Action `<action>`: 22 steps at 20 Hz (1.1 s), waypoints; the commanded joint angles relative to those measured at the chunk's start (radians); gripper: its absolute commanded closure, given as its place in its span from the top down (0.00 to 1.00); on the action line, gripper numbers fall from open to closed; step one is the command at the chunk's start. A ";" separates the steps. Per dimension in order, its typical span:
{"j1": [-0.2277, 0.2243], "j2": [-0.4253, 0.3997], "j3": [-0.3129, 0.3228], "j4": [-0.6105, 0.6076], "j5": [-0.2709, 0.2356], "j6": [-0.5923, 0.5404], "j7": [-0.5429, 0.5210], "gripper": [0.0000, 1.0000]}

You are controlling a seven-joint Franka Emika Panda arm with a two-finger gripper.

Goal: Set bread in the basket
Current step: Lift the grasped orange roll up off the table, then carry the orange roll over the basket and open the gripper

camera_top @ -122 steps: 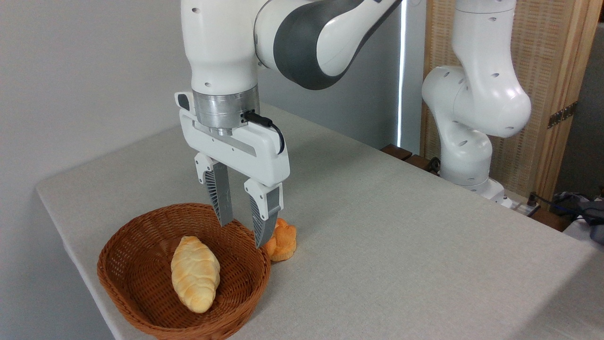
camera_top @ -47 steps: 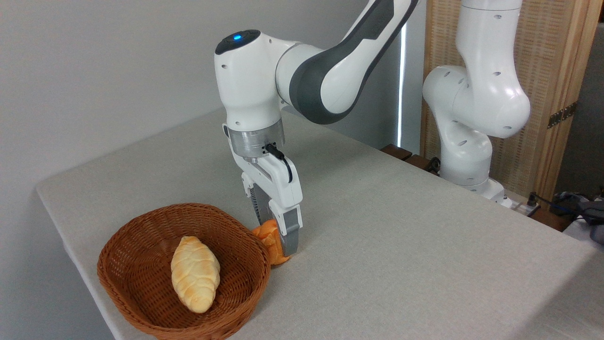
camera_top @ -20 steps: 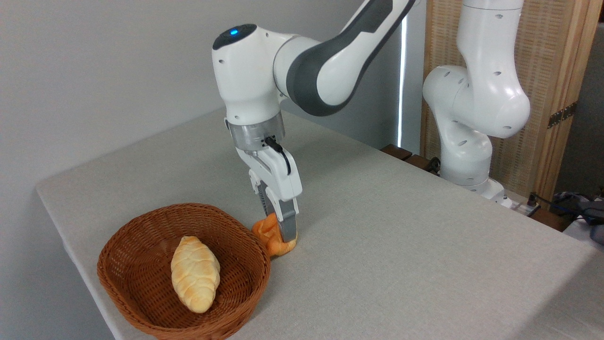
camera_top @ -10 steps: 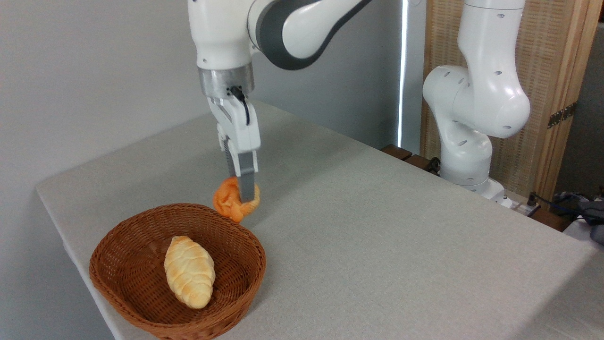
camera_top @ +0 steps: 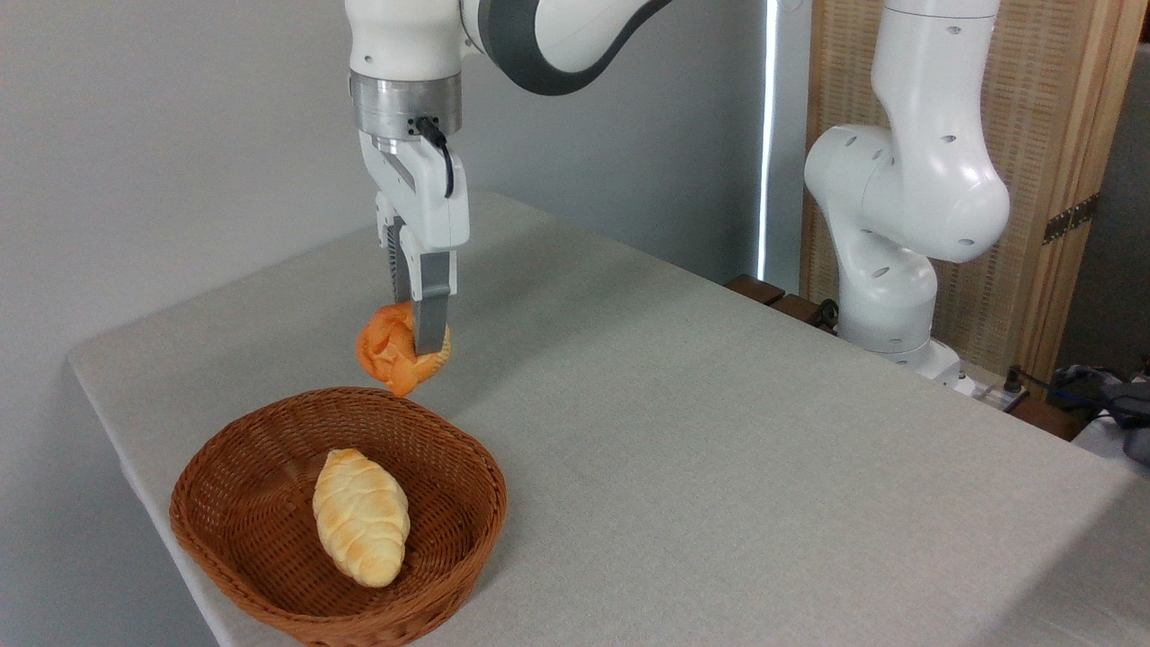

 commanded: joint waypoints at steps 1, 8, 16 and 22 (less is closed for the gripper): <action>0.002 0.038 0.023 0.028 -0.028 0.027 -0.001 0.51; 0.004 0.136 0.023 0.028 -0.071 0.269 -0.145 0.52; 0.004 0.216 0.022 0.028 -0.117 0.441 -0.291 1.00; 0.002 0.217 0.016 0.028 -0.115 0.443 -0.294 1.00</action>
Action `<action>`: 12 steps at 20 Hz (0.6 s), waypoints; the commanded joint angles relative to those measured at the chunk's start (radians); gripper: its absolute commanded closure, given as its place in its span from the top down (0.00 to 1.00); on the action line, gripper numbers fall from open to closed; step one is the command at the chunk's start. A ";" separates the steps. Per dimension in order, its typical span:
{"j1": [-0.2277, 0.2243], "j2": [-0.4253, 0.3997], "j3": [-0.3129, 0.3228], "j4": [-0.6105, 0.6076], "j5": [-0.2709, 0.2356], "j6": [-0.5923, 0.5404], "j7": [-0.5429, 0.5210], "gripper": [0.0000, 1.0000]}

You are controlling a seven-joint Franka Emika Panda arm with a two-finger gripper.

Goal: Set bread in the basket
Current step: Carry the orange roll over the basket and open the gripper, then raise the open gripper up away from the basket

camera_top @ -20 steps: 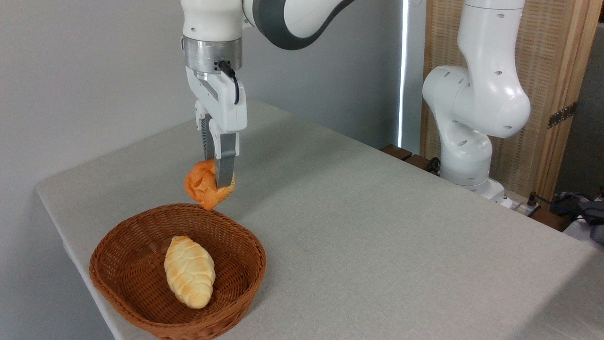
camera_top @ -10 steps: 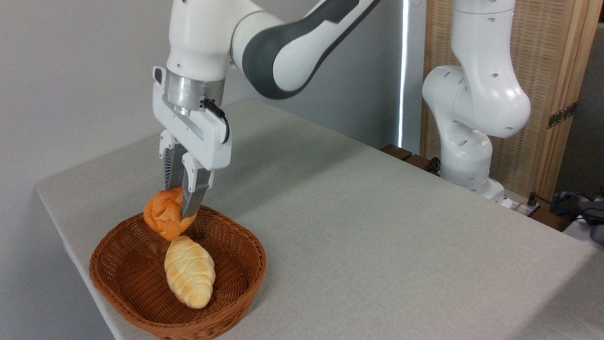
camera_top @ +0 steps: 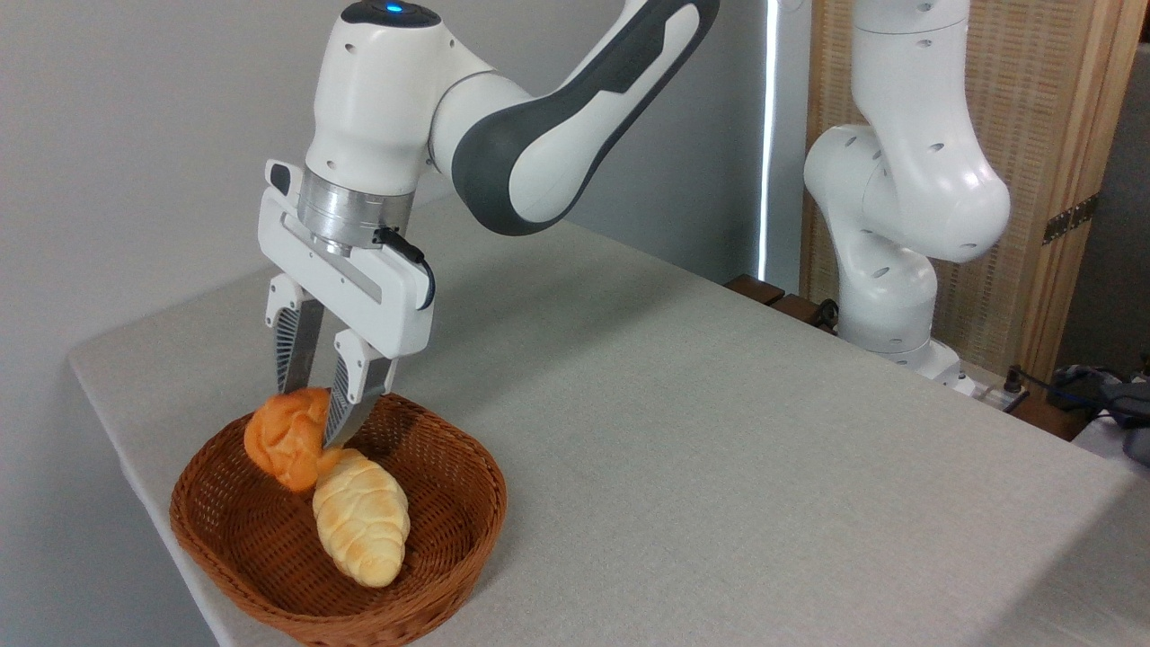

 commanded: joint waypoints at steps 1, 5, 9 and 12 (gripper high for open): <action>-0.006 0.005 0.000 0.013 -0.017 0.009 -0.015 1.00; -0.006 -0.004 0.004 0.013 -0.013 -0.003 -0.014 1.00; -0.003 -0.033 0.009 0.042 0.038 -0.174 -0.009 1.00; -0.004 -0.053 0.052 0.093 0.090 -0.343 -0.006 1.00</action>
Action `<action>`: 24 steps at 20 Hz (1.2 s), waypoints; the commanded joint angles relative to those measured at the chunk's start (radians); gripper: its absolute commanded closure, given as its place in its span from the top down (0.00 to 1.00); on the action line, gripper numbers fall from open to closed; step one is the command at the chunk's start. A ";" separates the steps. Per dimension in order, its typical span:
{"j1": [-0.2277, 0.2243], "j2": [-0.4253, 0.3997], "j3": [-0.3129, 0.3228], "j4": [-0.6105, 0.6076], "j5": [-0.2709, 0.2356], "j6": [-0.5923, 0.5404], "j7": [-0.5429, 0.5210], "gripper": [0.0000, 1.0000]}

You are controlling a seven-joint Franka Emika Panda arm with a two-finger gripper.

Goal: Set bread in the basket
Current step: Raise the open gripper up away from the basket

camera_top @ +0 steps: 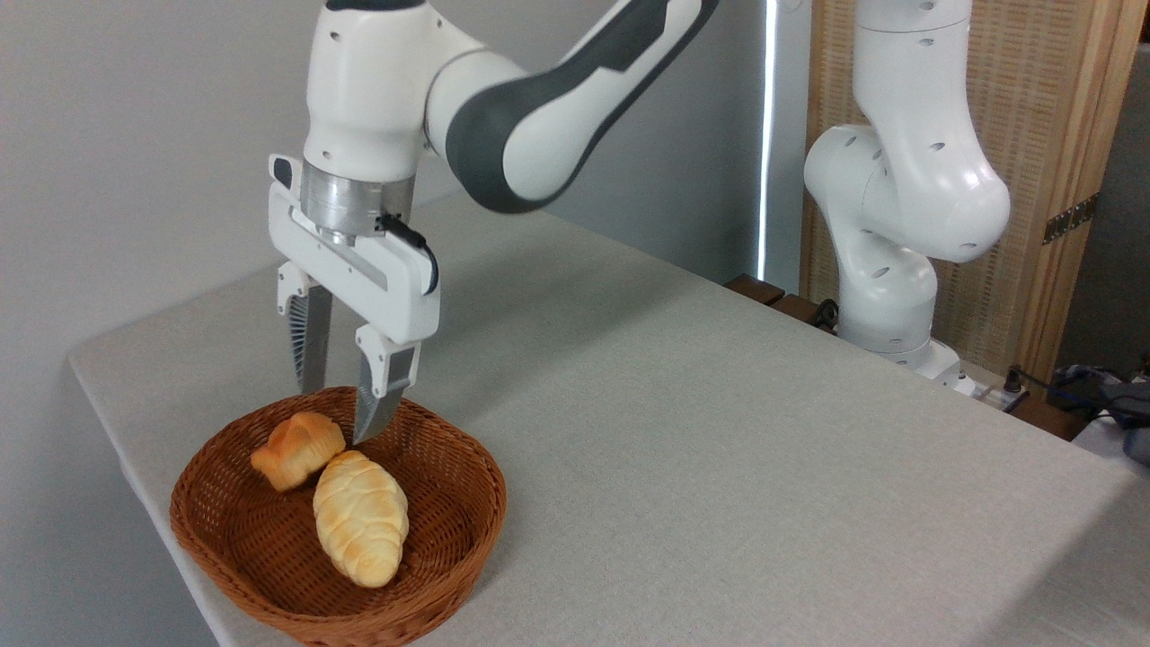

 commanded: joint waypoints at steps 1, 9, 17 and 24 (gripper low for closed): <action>-0.005 -0.036 0.051 0.057 0.054 -0.182 -0.004 1.00; -0.004 -0.042 0.099 0.057 0.140 -0.281 0.063 1.00; -0.004 -0.055 0.136 0.060 0.131 -0.327 0.109 1.00; -0.005 -0.056 0.136 0.111 0.096 -0.417 0.162 1.00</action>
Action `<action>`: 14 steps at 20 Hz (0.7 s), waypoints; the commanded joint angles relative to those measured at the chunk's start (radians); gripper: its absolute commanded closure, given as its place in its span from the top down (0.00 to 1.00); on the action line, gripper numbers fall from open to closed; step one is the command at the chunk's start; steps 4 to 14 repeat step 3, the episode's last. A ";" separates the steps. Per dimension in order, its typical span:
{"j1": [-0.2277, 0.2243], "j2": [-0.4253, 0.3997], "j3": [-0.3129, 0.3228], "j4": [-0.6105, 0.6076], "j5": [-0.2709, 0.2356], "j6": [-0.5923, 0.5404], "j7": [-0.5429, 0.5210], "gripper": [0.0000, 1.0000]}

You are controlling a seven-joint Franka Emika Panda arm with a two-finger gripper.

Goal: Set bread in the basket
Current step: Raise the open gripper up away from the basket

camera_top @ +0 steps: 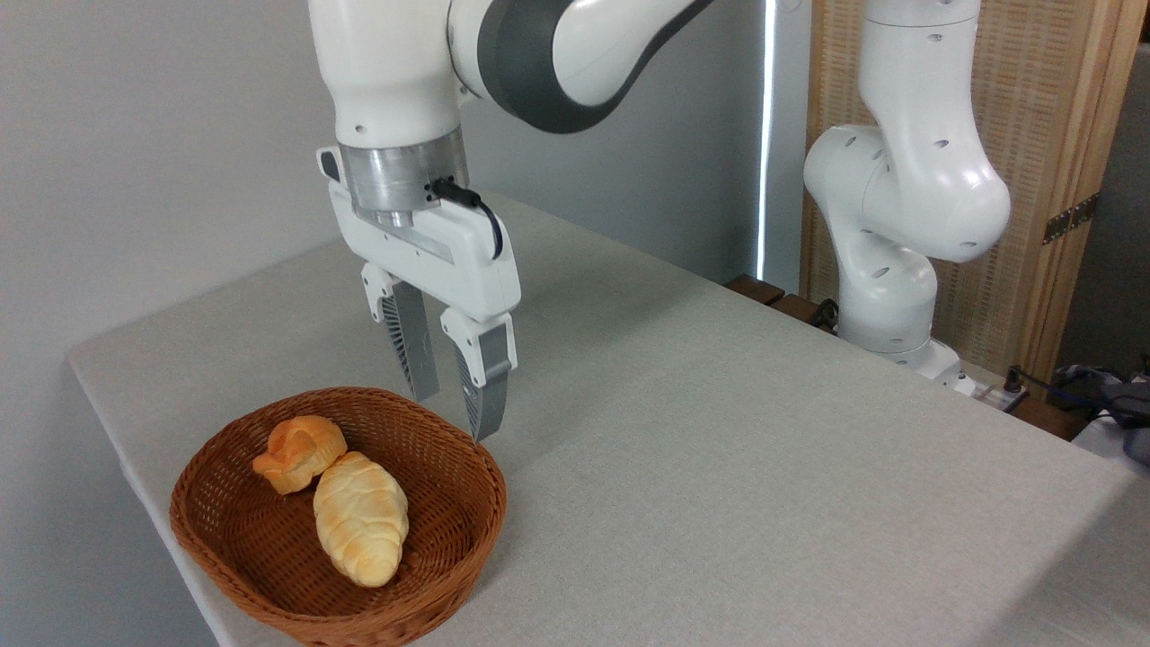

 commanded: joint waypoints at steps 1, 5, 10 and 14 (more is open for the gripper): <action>-0.009 -0.003 0.011 0.018 -0.023 -0.031 0.022 1.00; -0.009 -0.003 0.011 0.018 -0.042 -0.031 0.019 1.00; -0.009 -0.003 0.011 0.018 -0.042 -0.031 0.019 1.00; -0.009 -0.003 0.011 0.018 -0.042 -0.031 0.019 1.00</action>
